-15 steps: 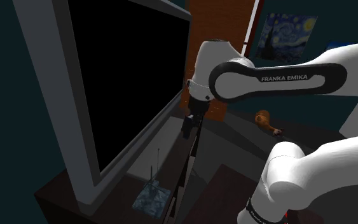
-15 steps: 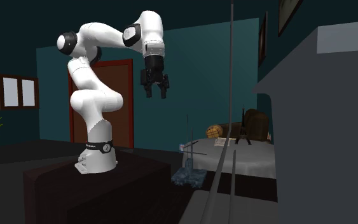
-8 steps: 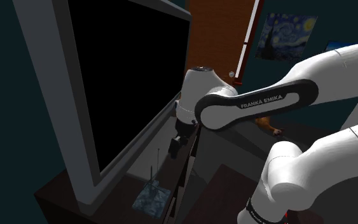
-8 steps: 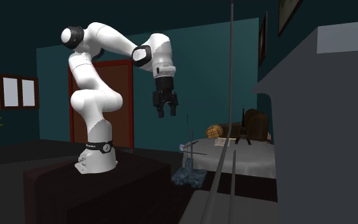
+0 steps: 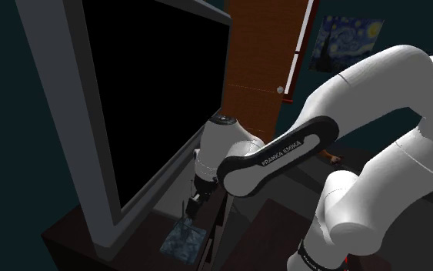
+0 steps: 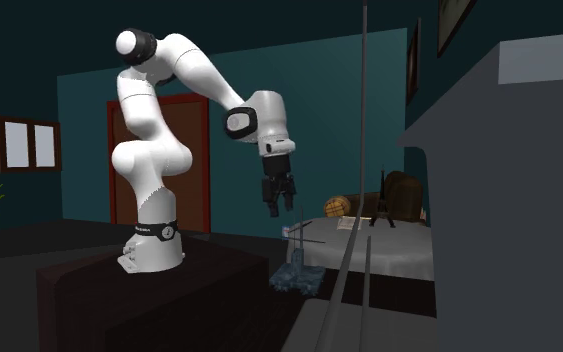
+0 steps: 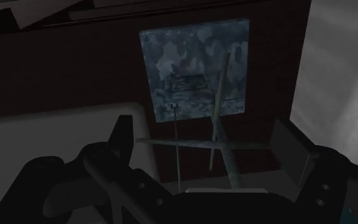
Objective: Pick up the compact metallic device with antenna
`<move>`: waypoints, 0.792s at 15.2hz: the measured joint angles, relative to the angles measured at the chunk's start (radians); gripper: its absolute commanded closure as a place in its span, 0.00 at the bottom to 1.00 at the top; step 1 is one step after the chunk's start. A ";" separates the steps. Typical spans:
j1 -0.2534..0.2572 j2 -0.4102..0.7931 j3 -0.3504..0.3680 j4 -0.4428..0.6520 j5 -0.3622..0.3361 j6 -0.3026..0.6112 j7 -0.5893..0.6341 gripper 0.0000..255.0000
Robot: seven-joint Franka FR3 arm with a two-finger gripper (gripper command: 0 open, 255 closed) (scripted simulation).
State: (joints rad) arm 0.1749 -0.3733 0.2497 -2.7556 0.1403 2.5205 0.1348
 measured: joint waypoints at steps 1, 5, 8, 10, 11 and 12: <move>0.002 0.038 0.009 0.002 0.000 0.039 0.006 0.00; 0.004 0.172 0.048 0.013 -0.016 0.170 0.045 0.00; -0.004 0.226 0.058 0.007 -0.035 0.230 0.061 0.00; -0.010 0.259 0.064 0.003 -0.051 0.270 0.076 0.00; -0.014 0.271 0.064 0.006 -0.061 0.287 0.081 0.00; -0.015 0.275 0.064 0.007 -0.064 0.295 0.081 0.00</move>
State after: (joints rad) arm 0.1598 -0.0981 0.3138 -2.7489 0.0768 2.8156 0.2163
